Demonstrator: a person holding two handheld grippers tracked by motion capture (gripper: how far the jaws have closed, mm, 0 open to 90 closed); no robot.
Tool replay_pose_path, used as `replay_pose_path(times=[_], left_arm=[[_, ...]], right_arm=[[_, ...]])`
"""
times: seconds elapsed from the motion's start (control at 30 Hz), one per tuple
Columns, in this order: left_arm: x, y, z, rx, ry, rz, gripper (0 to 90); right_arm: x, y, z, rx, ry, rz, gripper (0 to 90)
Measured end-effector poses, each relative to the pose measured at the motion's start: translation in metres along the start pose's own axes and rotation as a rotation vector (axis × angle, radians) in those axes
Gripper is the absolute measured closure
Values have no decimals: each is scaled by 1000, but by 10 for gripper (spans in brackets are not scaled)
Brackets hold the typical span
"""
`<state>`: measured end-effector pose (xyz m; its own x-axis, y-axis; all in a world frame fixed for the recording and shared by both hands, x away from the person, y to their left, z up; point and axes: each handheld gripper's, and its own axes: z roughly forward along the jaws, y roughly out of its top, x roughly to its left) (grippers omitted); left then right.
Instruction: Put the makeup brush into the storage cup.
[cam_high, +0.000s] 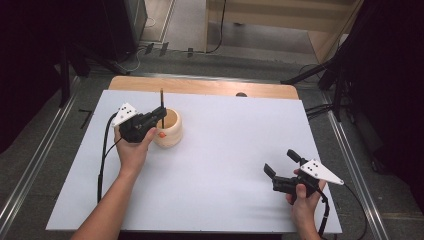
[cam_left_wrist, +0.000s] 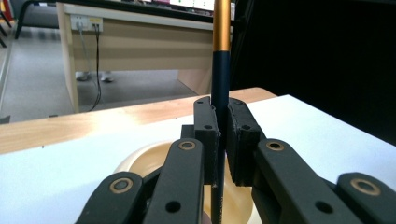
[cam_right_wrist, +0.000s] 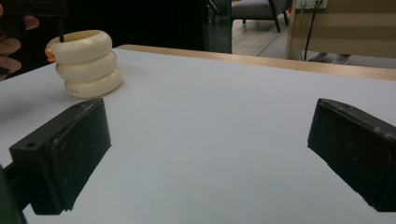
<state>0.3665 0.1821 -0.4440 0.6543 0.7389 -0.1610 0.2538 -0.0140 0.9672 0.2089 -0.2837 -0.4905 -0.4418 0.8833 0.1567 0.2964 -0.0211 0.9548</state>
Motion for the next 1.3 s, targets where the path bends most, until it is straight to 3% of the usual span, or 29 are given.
replay_pose_path(times=[0.53, 0.83, 1.13, 1.3], left_arm=[[5, -14, 2, 41, 15, -19, 850], [4, -13, 0, 72, 13, -40, 836], [2, -8, -7, 33, -15, -61, 522], [1, -5, -12, 26, -19, -67, 302]], right_arm=[[1, -1, 2, 5, 0, -1, 0], [1, -1, 2, 7, -2, 1, 0], [0, -1, 2, 6, -4, 2, 0], [-1, -1, 1, 2, -5, 3, 0]])
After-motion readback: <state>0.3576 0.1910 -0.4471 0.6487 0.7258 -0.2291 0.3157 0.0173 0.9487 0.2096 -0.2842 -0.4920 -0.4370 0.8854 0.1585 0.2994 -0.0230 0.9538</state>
